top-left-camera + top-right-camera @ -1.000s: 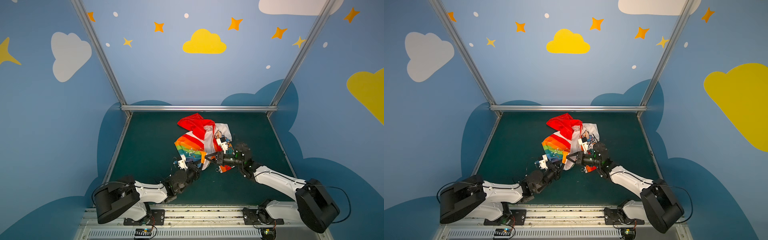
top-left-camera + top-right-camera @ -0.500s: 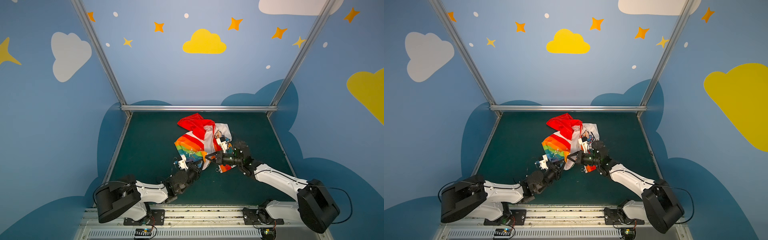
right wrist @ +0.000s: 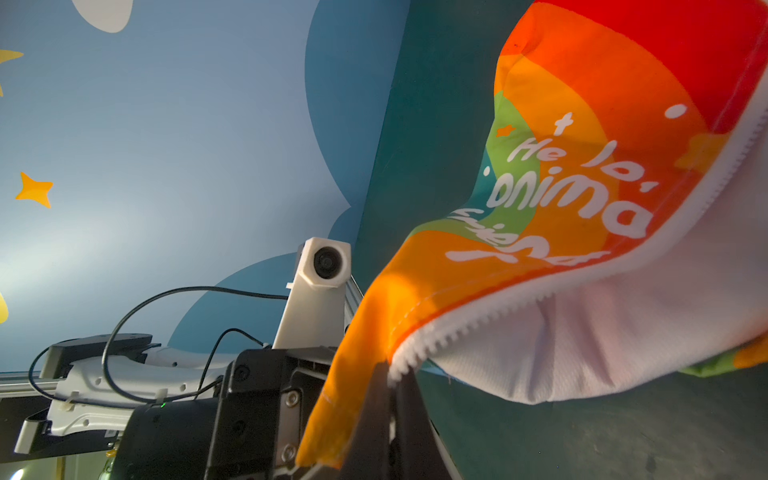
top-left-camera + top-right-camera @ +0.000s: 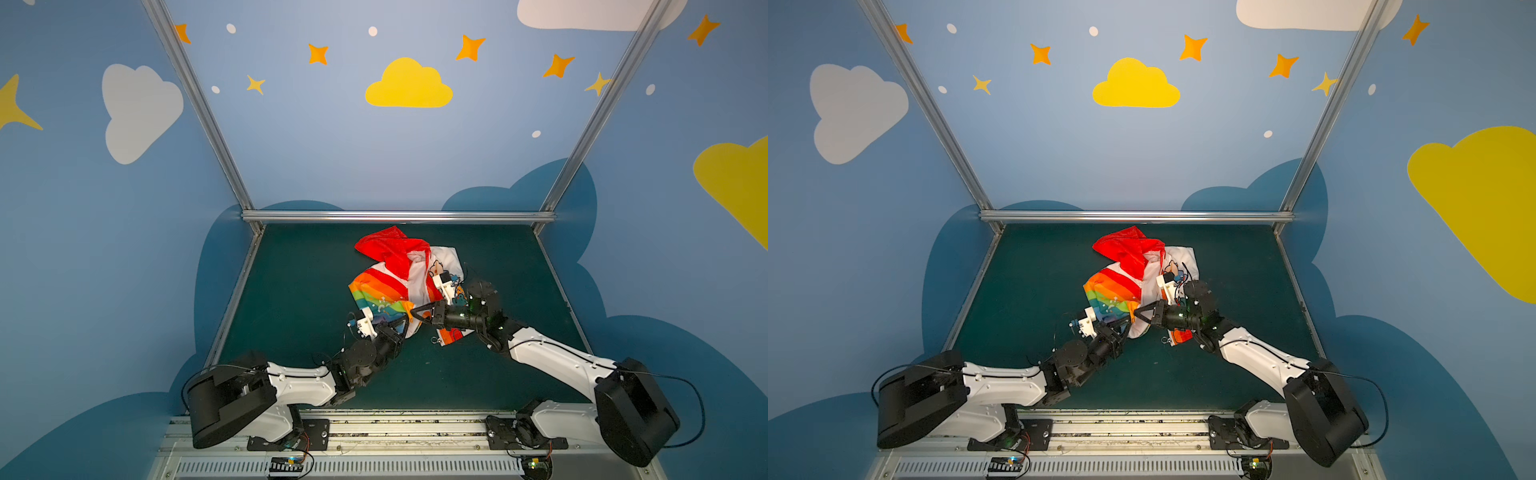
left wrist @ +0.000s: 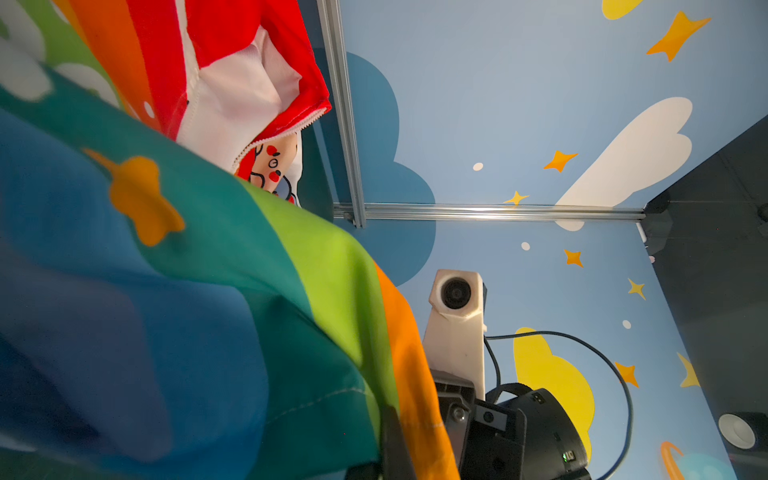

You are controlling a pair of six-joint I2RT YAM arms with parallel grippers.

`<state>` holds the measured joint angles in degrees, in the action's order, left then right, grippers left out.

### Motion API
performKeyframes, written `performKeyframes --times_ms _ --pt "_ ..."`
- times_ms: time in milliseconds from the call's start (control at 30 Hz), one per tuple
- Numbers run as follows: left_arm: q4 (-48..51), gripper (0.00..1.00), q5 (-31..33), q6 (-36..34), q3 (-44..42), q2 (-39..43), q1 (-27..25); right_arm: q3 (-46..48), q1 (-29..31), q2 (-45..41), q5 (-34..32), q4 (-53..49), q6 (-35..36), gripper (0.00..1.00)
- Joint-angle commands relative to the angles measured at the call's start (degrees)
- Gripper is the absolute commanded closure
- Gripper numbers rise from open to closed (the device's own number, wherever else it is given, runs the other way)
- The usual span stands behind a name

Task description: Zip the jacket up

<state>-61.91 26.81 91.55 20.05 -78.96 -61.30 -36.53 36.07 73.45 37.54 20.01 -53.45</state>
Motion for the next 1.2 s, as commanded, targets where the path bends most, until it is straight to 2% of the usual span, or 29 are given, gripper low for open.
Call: performKeyframes --times_ms 0,200,567,667,767,867,1033,1167 --pt "0.3 0.96 -0.6 -1.5 1.3 0.3 -0.3 -1.0 -0.1 0.0 0.7 -1.5 1.5 1.0" --pt "-1.1 0.9 -2.5 -5.7 2.6 0.6 -0.3 -0.3 0.0 -0.1 0.9 -0.9 1.0 1.0" --pt "1.5 0.87 -2.4 -6.2 3.7 0.6 -0.3 0.5 0.0 -1.2 1.3 0.0 0.6 1.0" --pt "1.9 0.82 -2.1 -6.2 3.5 0.8 -0.3 0.5 0.0 -1.5 1.3 -0.5 0.9 1.0" --pt "1.6 0.63 -2.0 -5.7 3.2 0.7 -0.3 0.5 0.0 -1.5 1.2 -0.6 0.8 1.0" --pt "1.1 0.58 -2.1 -5.3 3.1 0.2 -0.3 0.5 0.0 -1.2 1.4 0.0 0.5 1.0" --pt "0.5 0.52 -2.0 -4.8 2.7 -0.1 -0.2 0.3 0.0 -1.0 1.8 -0.3 0.4 1.0" --pt "1.2 0.56 -1.7 -4.6 2.4 0.1 -0.2 0.3 0.0 -1.4 1.7 -0.9 0.9 1.0"
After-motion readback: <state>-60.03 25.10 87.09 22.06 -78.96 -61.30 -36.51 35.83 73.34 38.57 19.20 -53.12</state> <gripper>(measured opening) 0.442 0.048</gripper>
